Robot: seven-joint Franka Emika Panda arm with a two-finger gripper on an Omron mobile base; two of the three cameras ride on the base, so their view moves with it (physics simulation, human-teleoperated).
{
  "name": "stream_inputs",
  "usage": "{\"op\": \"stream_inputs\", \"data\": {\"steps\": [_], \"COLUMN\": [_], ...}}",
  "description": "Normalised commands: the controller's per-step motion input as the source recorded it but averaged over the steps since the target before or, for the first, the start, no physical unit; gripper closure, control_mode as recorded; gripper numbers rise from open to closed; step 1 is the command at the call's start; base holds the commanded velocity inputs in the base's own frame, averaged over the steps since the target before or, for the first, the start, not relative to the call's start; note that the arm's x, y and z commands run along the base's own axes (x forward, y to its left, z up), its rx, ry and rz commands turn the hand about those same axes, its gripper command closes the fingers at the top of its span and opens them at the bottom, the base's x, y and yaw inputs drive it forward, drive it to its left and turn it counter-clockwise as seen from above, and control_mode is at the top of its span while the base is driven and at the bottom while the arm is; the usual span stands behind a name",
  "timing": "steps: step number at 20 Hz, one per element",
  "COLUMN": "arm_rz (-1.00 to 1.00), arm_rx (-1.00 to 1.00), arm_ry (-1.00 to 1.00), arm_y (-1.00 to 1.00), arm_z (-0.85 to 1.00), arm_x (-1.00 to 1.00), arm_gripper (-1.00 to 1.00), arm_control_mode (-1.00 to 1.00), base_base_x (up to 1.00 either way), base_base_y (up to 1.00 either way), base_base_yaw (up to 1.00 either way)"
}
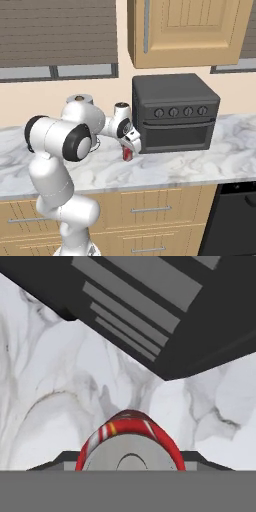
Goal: Move the drinks to the dining counter.
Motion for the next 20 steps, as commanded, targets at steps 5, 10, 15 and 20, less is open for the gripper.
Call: {"op": "stream_inputs", "data": {"steps": [5,10,15,20], "arm_rz": [0.02,0.17,0.26,0.27], "arm_rx": [0.06,0.03,0.00,0.00], "arm_ry": [-0.08,-0.03,0.00,-0.07], "arm_y": [0.00,0.16,0.48,0.49], "arm_z": [0.31,0.94,0.71,0.39], "arm_x": [-0.68,-1.00,-1.00,-1.00], "arm_gripper": [1.00,1.00,1.00,1.00], "arm_control_mode": [-1.00,-1.00,-1.00,-1.00], "base_base_x": [0.00,0.00,0.00,0.00], "base_base_y": [0.00,0.00,0.00,0.00], "base_base_yaw": [0.00,0.00,0.00,0.00]}}
